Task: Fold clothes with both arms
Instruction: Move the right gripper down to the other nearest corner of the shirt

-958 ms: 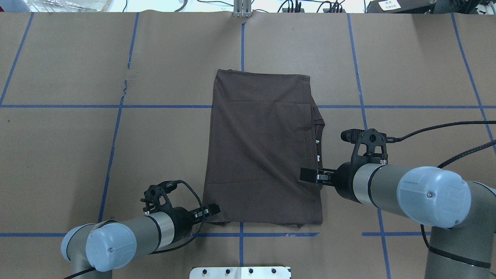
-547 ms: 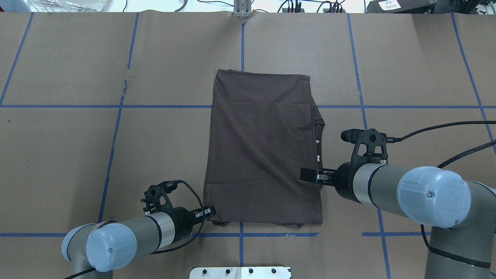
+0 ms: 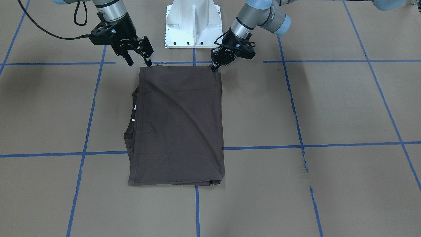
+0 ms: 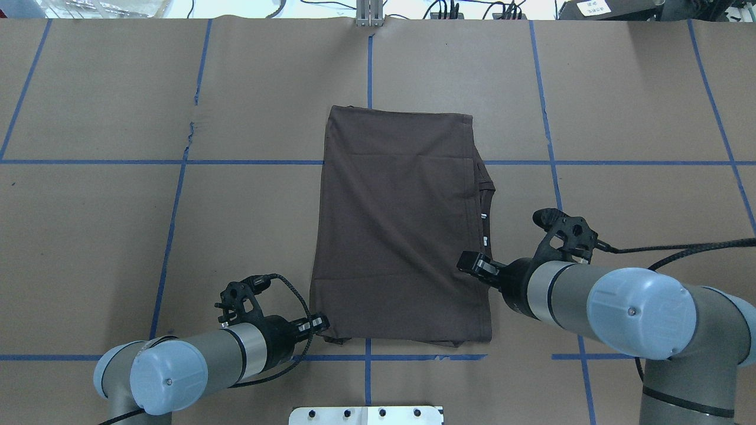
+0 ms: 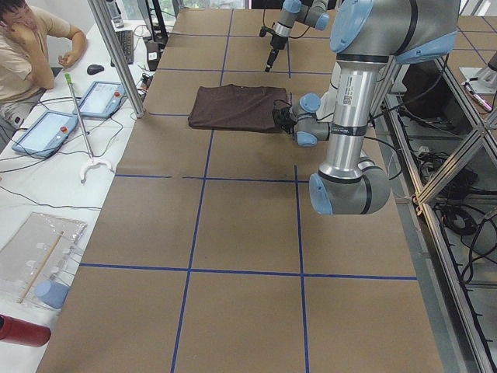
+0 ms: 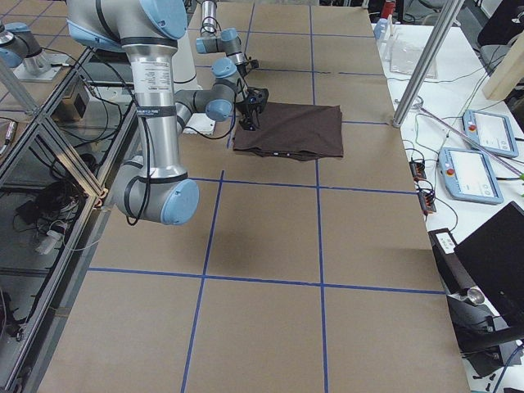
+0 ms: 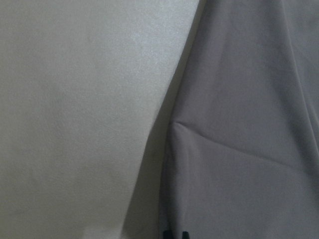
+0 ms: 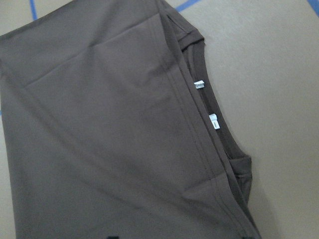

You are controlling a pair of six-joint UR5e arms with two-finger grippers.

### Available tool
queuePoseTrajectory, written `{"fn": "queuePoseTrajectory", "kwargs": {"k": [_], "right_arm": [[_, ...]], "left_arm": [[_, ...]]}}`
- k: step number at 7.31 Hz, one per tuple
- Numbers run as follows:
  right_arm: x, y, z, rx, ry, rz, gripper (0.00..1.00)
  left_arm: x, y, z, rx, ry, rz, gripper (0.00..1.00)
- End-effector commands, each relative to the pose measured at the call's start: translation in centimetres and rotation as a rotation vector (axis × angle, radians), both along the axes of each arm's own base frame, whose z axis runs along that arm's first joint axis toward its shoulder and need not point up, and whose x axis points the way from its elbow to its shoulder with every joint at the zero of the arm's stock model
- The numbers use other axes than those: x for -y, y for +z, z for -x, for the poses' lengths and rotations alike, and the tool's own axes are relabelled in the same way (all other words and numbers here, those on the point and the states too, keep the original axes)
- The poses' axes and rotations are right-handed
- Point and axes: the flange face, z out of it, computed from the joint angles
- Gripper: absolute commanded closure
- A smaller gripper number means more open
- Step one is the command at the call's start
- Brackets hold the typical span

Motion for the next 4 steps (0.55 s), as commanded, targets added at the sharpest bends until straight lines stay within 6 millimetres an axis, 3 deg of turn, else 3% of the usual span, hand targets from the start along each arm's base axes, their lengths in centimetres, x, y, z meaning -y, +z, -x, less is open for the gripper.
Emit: {"fn": "queuePoseTrajectory", "kwargs": {"k": [1,2,3,4], "right_arm": [[-2.3,-0.4,3.7,-0.001,0.092,0.157,0.24],[-3.0,-1.1,7.4,-0.036,0.106,0.173,0.22],[-3.7,0.2,9.3,-0.072,0.094,0.175,0.22],[-4.2,1.1,9.9,-0.09,0.113,0.163,0.22]], "left_arm": [[0.0,-0.4,0.2,-0.009,0.0,-0.001,1.0],[0.0,-0.6,0.2,-0.012,0.0,-0.002,1.0],[0.0,-0.7,0.1,-0.015,0.0,-0.002,1.0],[0.0,-0.8,0.1,-0.017,-0.002,-0.001,1.0]]}}
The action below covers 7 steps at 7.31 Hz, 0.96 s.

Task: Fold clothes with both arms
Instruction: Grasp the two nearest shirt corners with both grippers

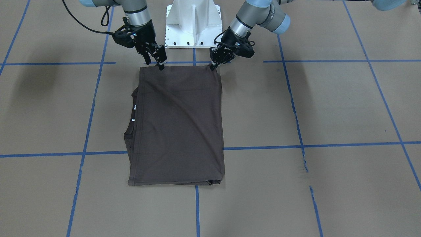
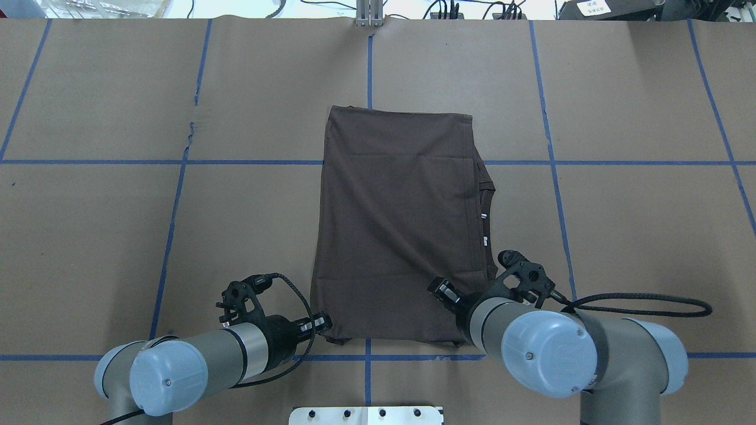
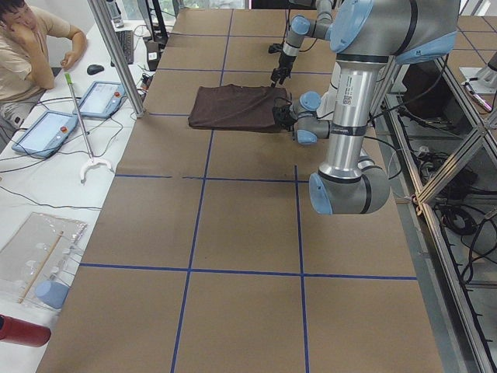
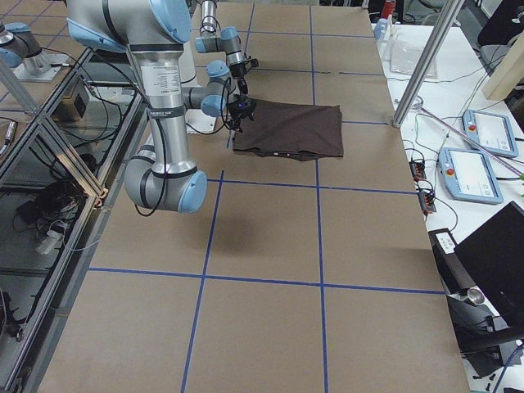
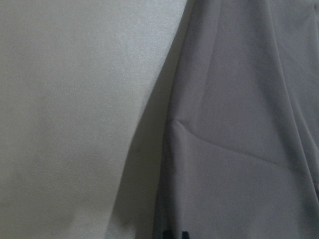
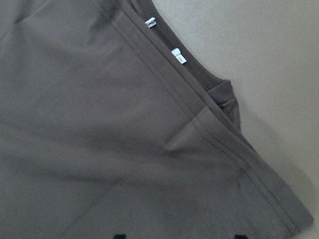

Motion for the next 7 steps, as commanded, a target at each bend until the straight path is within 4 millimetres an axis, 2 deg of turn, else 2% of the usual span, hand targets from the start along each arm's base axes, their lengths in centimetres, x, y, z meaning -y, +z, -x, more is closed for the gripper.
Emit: {"fn": "queuePoseTrajectory", "kwargs": {"k": [1,3,7], "right_arm": [[-1.5,1.5,2.3,-0.039,0.015,-0.002,0.22],[-1.9,2.3,3.4,-0.053,0.017,0.01,0.23],[-2.1,3.5,3.7,-0.082,0.011,0.009,0.23]], "left_arm": [[0.0,-0.2,0.0,-0.004,-0.001,-0.001,1.0],[0.0,-0.2,0.1,-0.005,-0.003,0.0,1.0],[0.0,-0.1,0.1,-0.003,-0.003,0.0,1.0]]}}
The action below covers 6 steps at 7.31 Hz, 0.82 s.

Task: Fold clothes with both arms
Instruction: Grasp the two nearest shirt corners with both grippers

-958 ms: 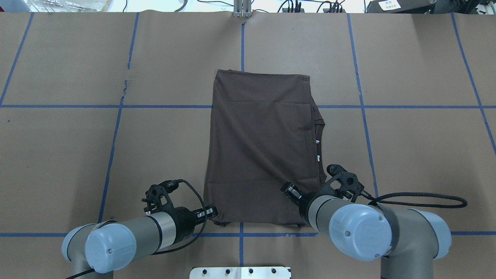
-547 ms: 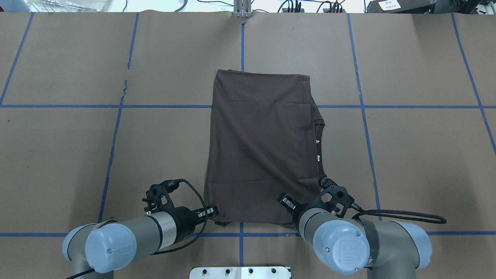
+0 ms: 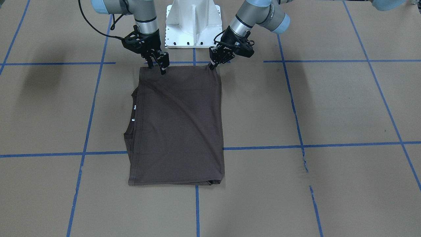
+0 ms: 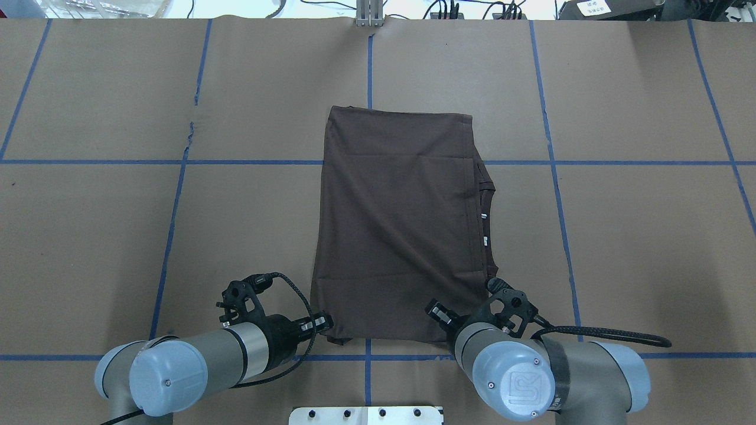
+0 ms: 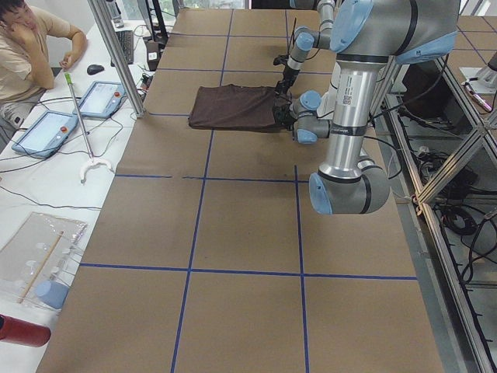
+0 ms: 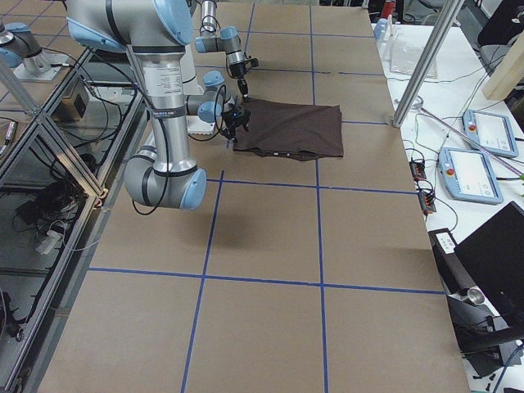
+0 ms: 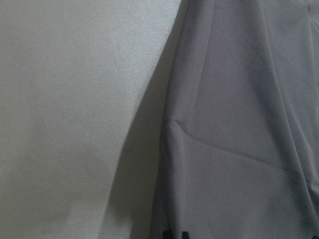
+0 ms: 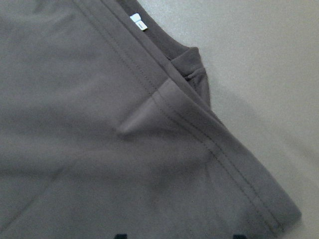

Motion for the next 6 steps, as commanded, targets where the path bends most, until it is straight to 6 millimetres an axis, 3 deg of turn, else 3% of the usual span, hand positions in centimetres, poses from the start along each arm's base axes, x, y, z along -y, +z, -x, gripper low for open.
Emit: {"fn": "queuePoseTrajectory", "kwargs": {"k": [1,6], "right_arm": [[0.02,0.34,-0.06,-0.011,-0.006,-0.004,0.22],[0.06,0.86,-0.14,-0.029,-0.012,-0.005,0.19]], "left_arm": [[-0.09,-0.01,-0.03,0.0,0.002,0.0,1.0],[-0.09,0.08,-0.01,0.001,0.002,0.0,1.0]]}}
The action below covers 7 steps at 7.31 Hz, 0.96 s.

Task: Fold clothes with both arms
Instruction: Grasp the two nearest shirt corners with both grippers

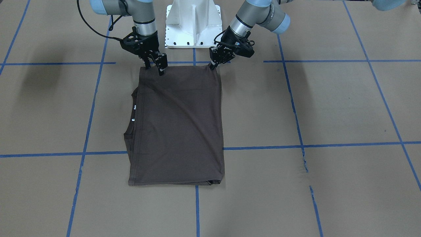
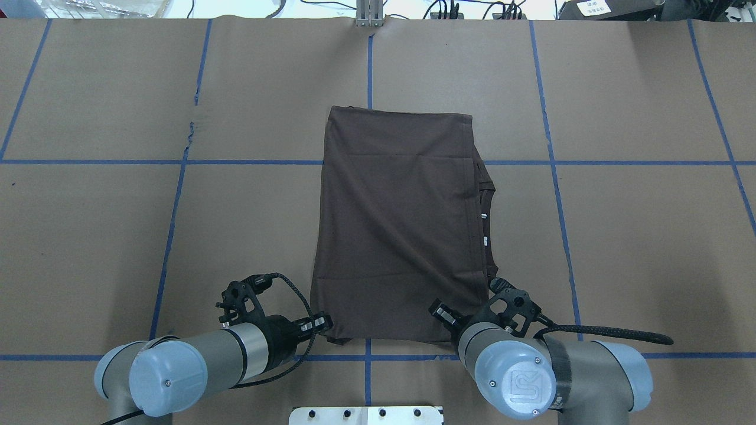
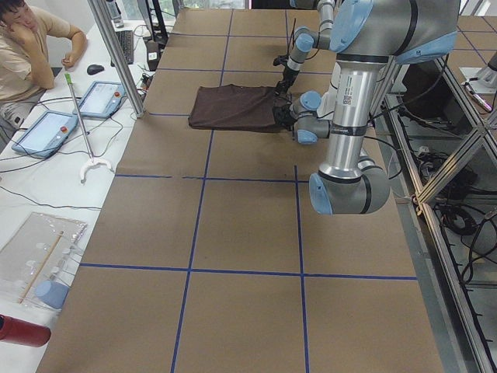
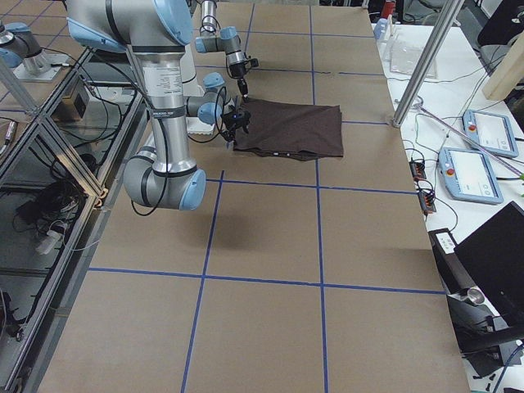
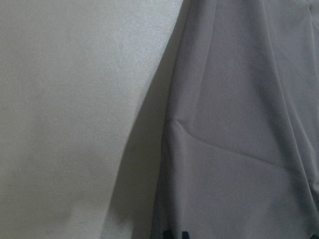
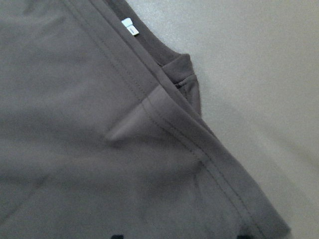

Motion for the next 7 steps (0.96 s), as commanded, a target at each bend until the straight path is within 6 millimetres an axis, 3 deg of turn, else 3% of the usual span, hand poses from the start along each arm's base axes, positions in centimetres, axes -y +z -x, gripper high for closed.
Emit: {"fn": "queuePoseTrajectory", "kwargs": {"k": [1,3,4,6,7], "right_arm": [[0.0,0.4,0.1,-0.009,-0.001,0.002,0.19],[-0.1,0.5,0.2,-0.012,-0.002,0.002,0.21],[-0.1,0.5,0.3,-0.011,0.002,0.003,0.31],[0.0,0.7,1.2,-0.015,0.026,-0.001,0.57],[0.1,0.5,1.1,-0.002,0.049,0.019,0.85]], "left_arm": [[0.1,0.0,0.0,0.001,-0.001,0.0,1.0],[0.1,0.0,0.0,0.001,-0.001,0.0,1.0],[0.0,0.0,0.0,0.001,0.001,0.0,1.0],[0.0,0.0,0.0,-0.001,0.001,0.0,1.0],[0.0,0.0,0.0,0.001,0.001,0.0,1.0]]}}
